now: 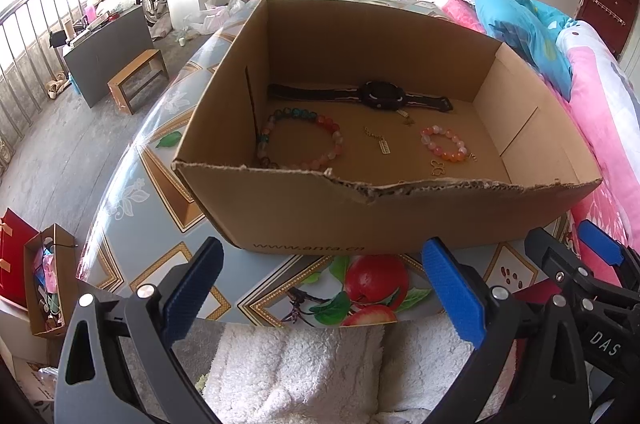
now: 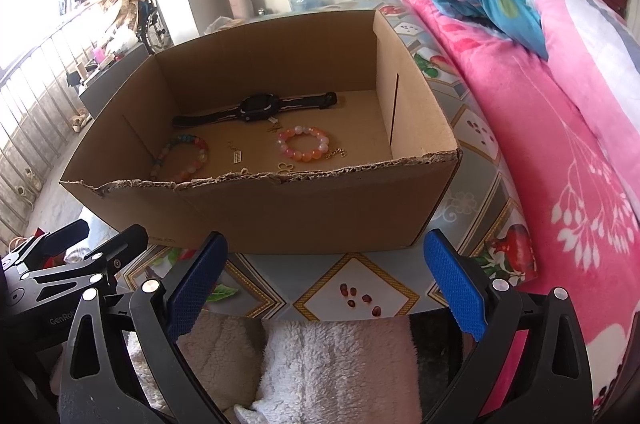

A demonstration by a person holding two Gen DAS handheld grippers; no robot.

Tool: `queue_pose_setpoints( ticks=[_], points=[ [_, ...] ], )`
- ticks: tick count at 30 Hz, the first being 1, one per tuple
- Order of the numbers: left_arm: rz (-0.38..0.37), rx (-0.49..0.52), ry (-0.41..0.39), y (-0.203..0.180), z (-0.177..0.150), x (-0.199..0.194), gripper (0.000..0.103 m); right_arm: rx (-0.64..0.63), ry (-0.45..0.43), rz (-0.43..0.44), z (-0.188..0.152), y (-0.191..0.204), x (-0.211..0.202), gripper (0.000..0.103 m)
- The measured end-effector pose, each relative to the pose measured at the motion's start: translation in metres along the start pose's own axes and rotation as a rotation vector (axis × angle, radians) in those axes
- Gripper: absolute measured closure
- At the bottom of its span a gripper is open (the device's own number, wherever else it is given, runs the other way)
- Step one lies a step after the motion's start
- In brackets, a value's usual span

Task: Organize jewelry

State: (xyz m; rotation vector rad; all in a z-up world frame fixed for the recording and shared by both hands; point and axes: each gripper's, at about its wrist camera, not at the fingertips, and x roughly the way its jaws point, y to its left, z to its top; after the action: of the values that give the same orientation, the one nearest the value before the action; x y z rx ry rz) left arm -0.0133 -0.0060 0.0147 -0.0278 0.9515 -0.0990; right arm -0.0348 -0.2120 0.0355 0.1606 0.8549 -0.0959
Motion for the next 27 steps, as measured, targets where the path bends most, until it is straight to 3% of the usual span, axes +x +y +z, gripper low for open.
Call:
queue_pose_setpoints(
  ticks=[27],
  points=[
    [0.006, -0.001, 0.008, 0.0000, 0.0009, -0.0002, 0.006, 0.005, 0.004, 0.011, -0.0017, 0.0018, 0.0011, 0.009]
  ],
)
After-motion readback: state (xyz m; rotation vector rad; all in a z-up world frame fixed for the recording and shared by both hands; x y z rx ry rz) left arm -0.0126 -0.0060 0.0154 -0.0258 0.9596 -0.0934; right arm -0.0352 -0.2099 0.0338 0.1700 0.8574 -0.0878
